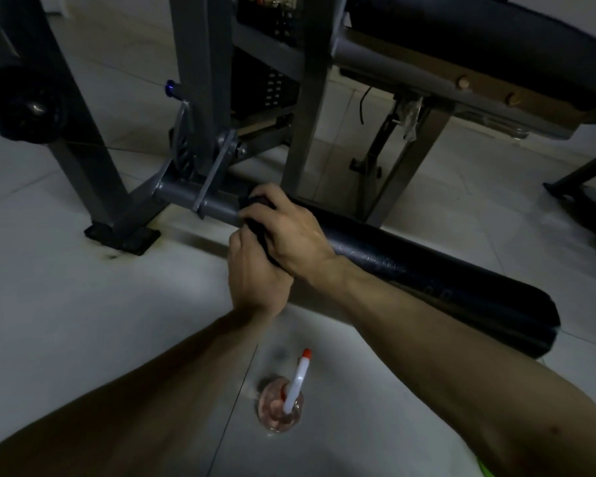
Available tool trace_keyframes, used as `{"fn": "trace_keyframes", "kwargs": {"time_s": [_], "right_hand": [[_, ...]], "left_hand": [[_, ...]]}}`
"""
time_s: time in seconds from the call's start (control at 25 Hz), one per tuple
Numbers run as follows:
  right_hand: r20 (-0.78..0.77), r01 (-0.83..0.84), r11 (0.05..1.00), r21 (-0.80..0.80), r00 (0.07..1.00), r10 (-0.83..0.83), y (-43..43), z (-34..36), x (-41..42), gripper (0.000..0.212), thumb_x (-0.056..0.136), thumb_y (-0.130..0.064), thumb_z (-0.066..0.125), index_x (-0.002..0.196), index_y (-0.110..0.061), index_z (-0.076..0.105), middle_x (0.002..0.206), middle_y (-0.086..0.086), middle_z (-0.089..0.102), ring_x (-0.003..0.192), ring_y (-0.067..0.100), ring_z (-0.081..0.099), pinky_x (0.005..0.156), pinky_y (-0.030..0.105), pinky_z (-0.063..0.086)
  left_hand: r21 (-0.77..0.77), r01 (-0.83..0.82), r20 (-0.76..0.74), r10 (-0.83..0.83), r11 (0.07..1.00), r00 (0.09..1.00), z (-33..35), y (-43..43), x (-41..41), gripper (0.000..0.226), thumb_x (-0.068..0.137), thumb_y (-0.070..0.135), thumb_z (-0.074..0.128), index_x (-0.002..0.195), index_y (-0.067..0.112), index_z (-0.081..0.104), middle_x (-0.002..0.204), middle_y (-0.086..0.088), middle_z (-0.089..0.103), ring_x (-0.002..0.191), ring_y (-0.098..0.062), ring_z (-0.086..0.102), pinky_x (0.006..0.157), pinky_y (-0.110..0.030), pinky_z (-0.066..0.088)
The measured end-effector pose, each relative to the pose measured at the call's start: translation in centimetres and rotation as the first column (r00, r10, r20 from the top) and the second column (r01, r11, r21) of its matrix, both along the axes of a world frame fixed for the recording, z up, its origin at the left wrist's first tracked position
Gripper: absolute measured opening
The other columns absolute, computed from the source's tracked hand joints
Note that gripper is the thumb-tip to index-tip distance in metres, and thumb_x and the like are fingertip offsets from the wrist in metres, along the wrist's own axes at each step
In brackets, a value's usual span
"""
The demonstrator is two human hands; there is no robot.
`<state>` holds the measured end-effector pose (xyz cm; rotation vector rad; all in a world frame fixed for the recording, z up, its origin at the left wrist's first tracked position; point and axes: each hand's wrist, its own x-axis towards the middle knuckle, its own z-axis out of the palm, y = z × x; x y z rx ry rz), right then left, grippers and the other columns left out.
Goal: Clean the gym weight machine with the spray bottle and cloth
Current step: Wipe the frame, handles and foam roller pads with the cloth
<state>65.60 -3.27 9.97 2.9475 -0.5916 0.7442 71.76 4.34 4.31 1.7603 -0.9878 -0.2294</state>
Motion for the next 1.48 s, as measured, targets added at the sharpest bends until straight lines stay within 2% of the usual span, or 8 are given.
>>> {"fn": "trace_keyframes", "kwargs": {"time_s": [0.24, 0.44, 0.64, 0.88, 1.04, 1.16, 1.28, 1.48], "right_hand": [[-0.026, 0.050, 0.997, -0.059, 0.998, -0.051, -0.3, -1.3, -8.2, 0.044, 0.084, 0.000, 0.070, 0.125, -0.013, 0.067, 0.139, 0.013, 0.049, 0.115, 0.033, 0.061, 0.066, 0.047, 0.059], [-0.016, 0.242, 0.966, -0.095, 0.969, -0.245, 0.8, -2.3, -20.2, 0.049, 0.085, -0.001, 0.070, 0.132, -0.014, 0.065, 0.147, 0.015, 0.047, 0.126, 0.036, 0.058, 0.077, 0.046, 0.061], [0.074, 0.486, 0.873, -0.047, 0.873, -0.482, 2.3, -3.4, -32.2, 0.057, 0.074, 0.007, 0.067, 0.127, -0.015, 0.070, 0.142, 0.014, 0.049, 0.127, 0.032, 0.057, 0.069, 0.045, 0.062], [0.177, 0.699, 0.712, 0.068, 0.694, -0.698, 4.0, -3.6, -40.0, 0.067, 0.068, 0.018, 0.066, 0.125, -0.017, 0.071, 0.140, 0.010, 0.048, 0.107, 0.033, 0.062, 0.073, 0.046, 0.061], [0.232, 0.717, 0.687, 0.120, 0.653, -0.721, 4.2, -3.5, -37.9, 0.062, 0.072, 0.016, 0.064, 0.126, -0.014, 0.069, 0.139, 0.011, 0.046, 0.114, 0.028, 0.055, 0.084, 0.049, 0.059], [0.238, 0.658, 0.745, 0.115, 0.709, -0.663, 3.4, -3.4, -32.7, 0.057, 0.073, 0.016, 0.064, 0.123, -0.011, 0.071, 0.136, 0.014, 0.049, 0.114, 0.026, 0.056, 0.086, 0.040, 0.059], [0.229, 0.580, 0.809, 0.092, 0.779, -0.584, 2.4, -2.6, -27.5, 0.049, 0.077, 0.010, 0.061, 0.121, -0.009, 0.072, 0.133, 0.016, 0.052, 0.107, 0.030, 0.063, 0.077, 0.043, 0.062], [0.129, 0.369, 0.929, -0.025, 0.923, -0.363, 1.5, -1.9, -16.8, 0.043, 0.086, -0.014, 0.048, 0.124, -0.009, 0.069, 0.135, 0.019, 0.052, 0.107, 0.038, 0.064, 0.074, 0.045, 0.062]], "left_hand": [[-0.033, 0.025, -0.193, -0.031, 0.999, 0.981, 0.1, 0.3, 0.0, 0.102, 0.071, 0.030, 0.090, 0.154, 0.022, 0.032, 0.145, -0.001, 0.049, 0.135, -0.022, 0.048, 0.107, -0.047, 0.049], [-0.038, -0.011, -0.287, -0.001, 0.999, 0.958, -1.1, -0.1, -2.1, 0.116, 0.055, 0.046, 0.095, 0.151, 0.021, 0.033, 0.149, -0.004, 0.043, 0.139, -0.024, 0.043, 0.113, -0.042, 0.043], [0.052, -0.059, -0.197, 0.068, 0.997, 0.978, -0.1, -1.4, -2.5, 0.116, 0.056, 0.051, 0.094, 0.148, 0.009, 0.036, 0.150, -0.014, 0.041, 0.144, -0.033, 0.033, 0.119, -0.047, 0.033], [0.121, -0.115, -0.192, 0.137, 0.986, 0.972, 1.6, -2.6, -3.0, 0.121, 0.055, 0.056, 0.093, 0.149, 0.010, 0.033, 0.152, -0.016, 0.036, 0.143, -0.036, 0.030, 0.118, -0.047, 0.034], [0.159, -0.097, -0.183, 0.126, 0.983, 0.975, 2.6, -2.5, -3.3, 0.124, 0.060, 0.056, 0.091, 0.155, 0.012, 0.024, 0.155, -0.017, 0.030, 0.143, -0.040, 0.028, 0.116, -0.051, 0.035], [0.088, -0.039, -0.120, 0.050, 0.995, 0.992, 1.5, -1.2, -2.3, 0.111, 0.066, 0.056, 0.087, 0.153, 0.017, 0.032, 0.153, -0.014, 0.038, 0.143, -0.036, 0.031, 0.112, -0.050, 0.037], [-0.016, 0.036, -0.080, -0.037, 0.999, 0.996, -0.8, 0.3, -0.7, 0.097, 0.068, 0.049, 0.086, 0.148, 0.018, 0.041, 0.144, -0.010, 0.048, 0.136, -0.031, 0.043, 0.108, -0.051, 0.044], [-0.047, 0.103, -0.182, -0.110, 0.994, 0.977, -2.3, 1.1, 0.3, 0.082, 0.069, 0.041, 0.087, 0.142, 0.029, 0.050, 0.135, 0.002, 0.057, 0.123, -0.017, 0.057, 0.100, -0.047, 0.054]]}}
